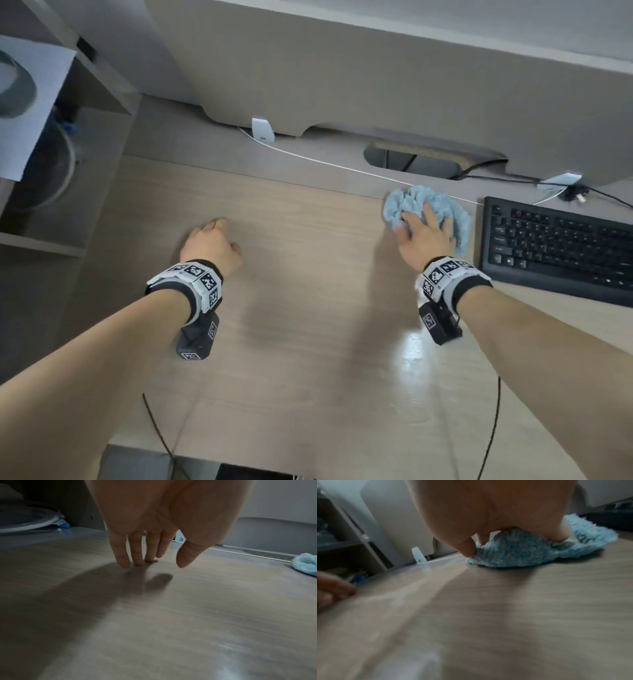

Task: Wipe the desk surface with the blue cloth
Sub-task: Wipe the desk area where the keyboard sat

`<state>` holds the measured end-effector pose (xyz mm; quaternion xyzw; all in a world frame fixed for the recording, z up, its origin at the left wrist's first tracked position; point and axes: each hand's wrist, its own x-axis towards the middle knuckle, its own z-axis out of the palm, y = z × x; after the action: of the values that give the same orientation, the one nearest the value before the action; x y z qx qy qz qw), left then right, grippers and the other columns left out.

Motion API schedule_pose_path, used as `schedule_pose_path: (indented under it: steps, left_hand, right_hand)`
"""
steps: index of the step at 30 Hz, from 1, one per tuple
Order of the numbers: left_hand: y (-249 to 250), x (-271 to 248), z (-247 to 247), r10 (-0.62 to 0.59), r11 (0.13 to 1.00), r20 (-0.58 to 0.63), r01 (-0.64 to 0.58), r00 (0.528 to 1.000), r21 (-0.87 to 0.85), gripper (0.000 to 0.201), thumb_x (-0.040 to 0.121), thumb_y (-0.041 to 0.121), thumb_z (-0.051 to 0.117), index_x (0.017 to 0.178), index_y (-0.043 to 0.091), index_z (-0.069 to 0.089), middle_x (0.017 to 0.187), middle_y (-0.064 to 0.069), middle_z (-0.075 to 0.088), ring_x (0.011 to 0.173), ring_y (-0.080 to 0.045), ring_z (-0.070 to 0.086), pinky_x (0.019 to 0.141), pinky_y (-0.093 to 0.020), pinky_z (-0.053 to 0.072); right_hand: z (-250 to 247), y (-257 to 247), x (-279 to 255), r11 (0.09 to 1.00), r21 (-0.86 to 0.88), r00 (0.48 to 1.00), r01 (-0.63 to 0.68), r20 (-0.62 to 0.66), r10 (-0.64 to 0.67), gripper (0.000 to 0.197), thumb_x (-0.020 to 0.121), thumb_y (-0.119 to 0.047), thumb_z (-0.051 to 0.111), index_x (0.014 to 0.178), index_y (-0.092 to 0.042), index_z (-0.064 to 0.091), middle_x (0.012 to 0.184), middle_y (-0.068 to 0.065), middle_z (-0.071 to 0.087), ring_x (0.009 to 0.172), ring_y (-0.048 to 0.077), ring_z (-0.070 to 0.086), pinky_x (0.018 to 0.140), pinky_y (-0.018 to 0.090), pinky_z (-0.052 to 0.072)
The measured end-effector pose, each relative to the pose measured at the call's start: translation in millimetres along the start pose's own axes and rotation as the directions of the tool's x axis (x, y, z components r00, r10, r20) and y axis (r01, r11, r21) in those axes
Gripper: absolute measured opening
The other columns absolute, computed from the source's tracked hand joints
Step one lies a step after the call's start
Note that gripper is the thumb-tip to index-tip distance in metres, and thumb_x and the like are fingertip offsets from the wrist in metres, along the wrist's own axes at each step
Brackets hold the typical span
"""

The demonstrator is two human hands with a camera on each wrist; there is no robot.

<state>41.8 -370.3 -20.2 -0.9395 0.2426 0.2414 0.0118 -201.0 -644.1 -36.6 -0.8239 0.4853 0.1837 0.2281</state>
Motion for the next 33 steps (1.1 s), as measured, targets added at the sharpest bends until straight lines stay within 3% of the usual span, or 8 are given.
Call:
schedule_pose_path:
  steps: [3, 8, 14, 18, 23, 26, 30, 33]
  left_hand:
    - [-5.8, -2.5, 3.8, 0.023, 1.0, 0.004, -0.023, 1.0, -0.004, 0.046, 0.086, 0.023, 0.049, 0.13, 0.012, 0.047, 0.129, -0.014, 0.057, 0.12, -0.037, 0.047, 0.092, -0.044, 0.046]
    - [-29.9, 6.3, 4.0, 0.106, 0.99, 0.051, -0.1, 0.993, -0.101, 0.057, 0.085, 0.024, 0.051, 0.14, 0.012, 0.043, 0.154, -0.005, 0.035, 0.139, -0.029, 0.032, 0.113, -0.039, 0.032]
    - [-79.4, 9.2, -14.2, 0.069, 0.979, -0.084, -0.084, 0.994, -0.187, 0.043, 0.086, 0.013, 0.052, 0.128, 0.003, 0.055, 0.145, -0.012, 0.044, 0.133, -0.033, 0.039, 0.112, -0.034, 0.029]
    - [-131.7, 17.5, -29.8, -0.056, 0.991, -0.079, 0.045, 0.995, -0.128, 0.043, 0.087, 0.016, 0.051, 0.128, 0.003, 0.053, 0.143, -0.015, 0.044, 0.133, -0.034, 0.037, 0.111, -0.036, 0.026]
    - [-175.1, 21.7, -35.5, -0.164, 0.976, -0.053, 0.154, 0.985, -0.151, 0.051, 0.086, 0.019, 0.051, 0.136, 0.007, 0.045, 0.151, -0.011, 0.034, 0.138, -0.032, 0.03, 0.112, -0.04, 0.027]
    - [-183.1, 20.8, -32.1, -0.173, 0.972, -0.075, 0.158, 0.982, -0.177, 0.053, 0.085, 0.015, 0.052, 0.137, 0.008, 0.045, 0.153, -0.009, 0.032, 0.138, -0.03, 0.029, 0.112, -0.037, 0.024]
    - [-188.6, 22.2, -31.2, -0.172, 0.968, -0.091, 0.151, 0.981, -0.198, 0.052, 0.084, 0.015, 0.052, 0.135, 0.011, 0.047, 0.152, -0.005, 0.034, 0.138, -0.029, 0.03, 0.112, -0.037, 0.024]
    - [-197.3, 27.4, -29.6, -0.159, 0.963, -0.108, 0.13, 0.981, -0.235, 0.047, 0.078, 0.01, 0.053, 0.125, 0.008, 0.054, 0.146, -0.01, 0.041, 0.132, -0.033, 0.037, 0.11, -0.035, 0.025]
  right_hand:
    - [6.8, -26.4, 5.8, 0.999, 0.032, 0.999, -0.029, -0.033, 0.03, 0.039, 0.101, -0.037, 0.036, 0.138, -0.029, 0.043, 0.165, -0.001, 0.004, 0.147, 0.045, -0.004, 0.114, 0.067, 0.009]
    - [33.8, -106.9, 5.8, 0.974, -0.071, 0.975, 0.214, -0.049, -0.217, 0.05, 0.093, -0.019, 0.051, 0.14, -0.027, 0.038, 0.163, 0.002, 0.01, 0.147, 0.045, 0.0, 0.114, 0.067, 0.011]
    - [90.6, -178.0, -45.3, 0.802, -0.155, 0.817, 0.576, 0.074, -0.572, 0.075, 0.094, -0.019, 0.055, 0.155, -0.032, 0.013, 0.162, -0.001, 0.016, 0.147, 0.042, 0.005, 0.115, 0.064, 0.012]
    - [88.2, -186.1, -30.0, 0.84, -0.209, 0.865, 0.502, 0.084, -0.496, 0.071, 0.099, -0.029, 0.05, 0.157, -0.026, 0.009, 0.165, 0.003, 0.004, 0.149, 0.041, -0.002, 0.117, 0.064, 0.01]
    - [81.2, -275.5, -0.5, 0.896, -0.198, 0.916, 0.398, 0.031, -0.401, 0.076, 0.094, -0.026, 0.052, 0.156, -0.024, 0.009, 0.165, 0.004, 0.001, 0.148, 0.043, -0.004, 0.117, 0.064, 0.007]
    - [108.9, -316.9, -22.4, 0.789, -0.249, 0.826, 0.561, 0.108, -0.553, 0.081, 0.089, -0.024, 0.058, 0.156, -0.026, 0.013, 0.165, 0.003, 0.005, 0.148, 0.043, -0.002, 0.116, 0.065, 0.005]
    - [130.7, -295.6, -58.4, 0.576, -0.317, 0.65, 0.754, 0.229, -0.725, 0.072, 0.093, -0.025, 0.053, 0.156, -0.029, 0.017, 0.166, -0.001, 0.006, 0.15, 0.039, 0.0, 0.118, 0.06, 0.0]
    - [108.3, -288.4, -38.0, 0.588, -0.343, 0.673, 0.733, 0.237, -0.7, 0.067, 0.096, -0.025, 0.046, 0.157, -0.027, 0.016, 0.166, -0.001, 0.005, 0.15, 0.038, 0.002, 0.119, 0.057, 0.002]
